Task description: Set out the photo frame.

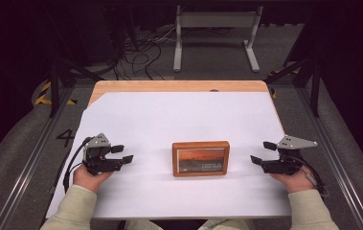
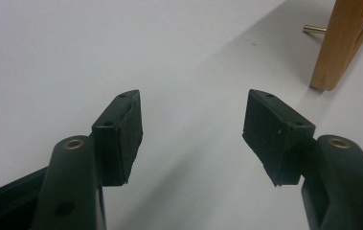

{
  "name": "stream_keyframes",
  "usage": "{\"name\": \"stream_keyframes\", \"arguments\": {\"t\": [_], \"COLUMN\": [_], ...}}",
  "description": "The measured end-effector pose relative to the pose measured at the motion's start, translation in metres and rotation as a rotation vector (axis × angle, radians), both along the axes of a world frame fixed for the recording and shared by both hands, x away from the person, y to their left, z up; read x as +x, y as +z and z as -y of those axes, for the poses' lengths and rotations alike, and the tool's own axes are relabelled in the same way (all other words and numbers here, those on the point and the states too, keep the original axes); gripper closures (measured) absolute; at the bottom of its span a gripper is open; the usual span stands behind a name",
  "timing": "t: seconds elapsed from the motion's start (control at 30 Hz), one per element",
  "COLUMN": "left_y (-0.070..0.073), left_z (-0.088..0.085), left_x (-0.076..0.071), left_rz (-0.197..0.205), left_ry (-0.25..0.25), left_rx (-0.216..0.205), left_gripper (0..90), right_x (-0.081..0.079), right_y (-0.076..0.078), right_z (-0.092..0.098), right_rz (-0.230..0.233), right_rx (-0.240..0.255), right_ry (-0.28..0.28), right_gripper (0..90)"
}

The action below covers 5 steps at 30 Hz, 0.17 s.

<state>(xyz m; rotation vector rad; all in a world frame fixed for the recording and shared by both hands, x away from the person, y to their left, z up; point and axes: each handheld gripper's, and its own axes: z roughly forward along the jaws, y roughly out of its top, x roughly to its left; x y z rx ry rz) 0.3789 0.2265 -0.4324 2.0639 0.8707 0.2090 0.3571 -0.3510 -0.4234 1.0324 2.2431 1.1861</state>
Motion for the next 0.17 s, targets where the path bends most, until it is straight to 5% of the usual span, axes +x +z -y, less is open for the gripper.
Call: {"name": "stream_keyframes", "arguments": {"t": [0.17], "left_y": [-0.0006], "left_z": [0.0008], "left_x": [-0.0004], "left_rz": [0.005], "left_ry": [0.001], "left_rx": [0.002], "left_gripper": [37.2], "right_x": [0.0006], "right_y": [-0.0018], "right_z": [-0.0018], "right_rz": [0.003], "right_rx": [-0.003], "right_ry": [0.002], "right_gripper": [20.7]}}
